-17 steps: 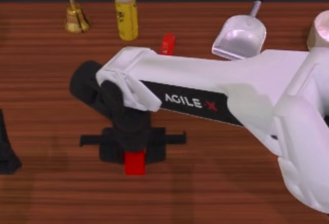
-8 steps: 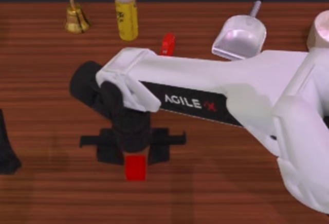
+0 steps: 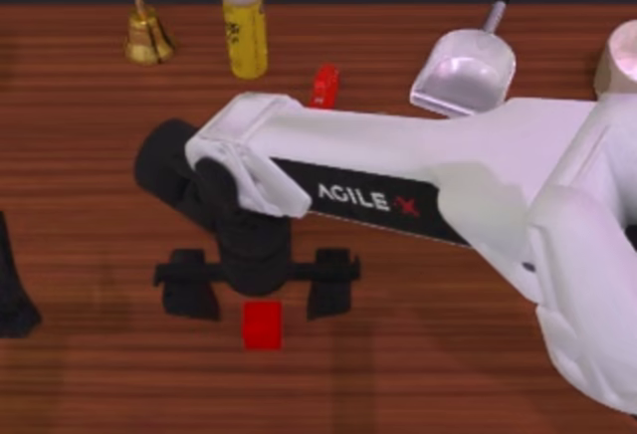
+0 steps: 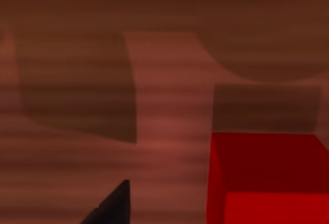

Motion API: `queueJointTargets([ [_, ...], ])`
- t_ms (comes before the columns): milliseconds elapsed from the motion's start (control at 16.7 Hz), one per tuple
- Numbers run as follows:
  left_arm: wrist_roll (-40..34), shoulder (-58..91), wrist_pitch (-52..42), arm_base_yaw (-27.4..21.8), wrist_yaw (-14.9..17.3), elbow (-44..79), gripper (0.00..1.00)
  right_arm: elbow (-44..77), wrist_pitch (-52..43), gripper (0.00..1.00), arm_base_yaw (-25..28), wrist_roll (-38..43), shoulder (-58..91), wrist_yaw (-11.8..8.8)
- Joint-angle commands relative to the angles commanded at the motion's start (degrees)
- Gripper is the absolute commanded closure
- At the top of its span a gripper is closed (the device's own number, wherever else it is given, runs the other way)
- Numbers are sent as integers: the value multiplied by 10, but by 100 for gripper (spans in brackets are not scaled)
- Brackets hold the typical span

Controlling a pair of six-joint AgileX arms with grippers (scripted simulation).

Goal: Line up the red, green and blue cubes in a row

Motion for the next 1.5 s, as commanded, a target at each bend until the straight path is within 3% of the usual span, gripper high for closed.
queueJointTargets([
  [360,0,0,0,0,0,0,0,10,-10,0,0,0,-2,0],
  [780,0,0,0,0,0,0,0,106,-135,0,6,2,-28,0],
  [1080,0,0,0,0,0,0,0,108,-136,0,2,1,-27,0],
  [1260,11,23,-14,-4,4,26,0,84,-121,0,-8,-14,-54,8],
  [1500,49,119,-71,-19,19,122,0,-7,-67,0,-52,-67,-163,34],
])
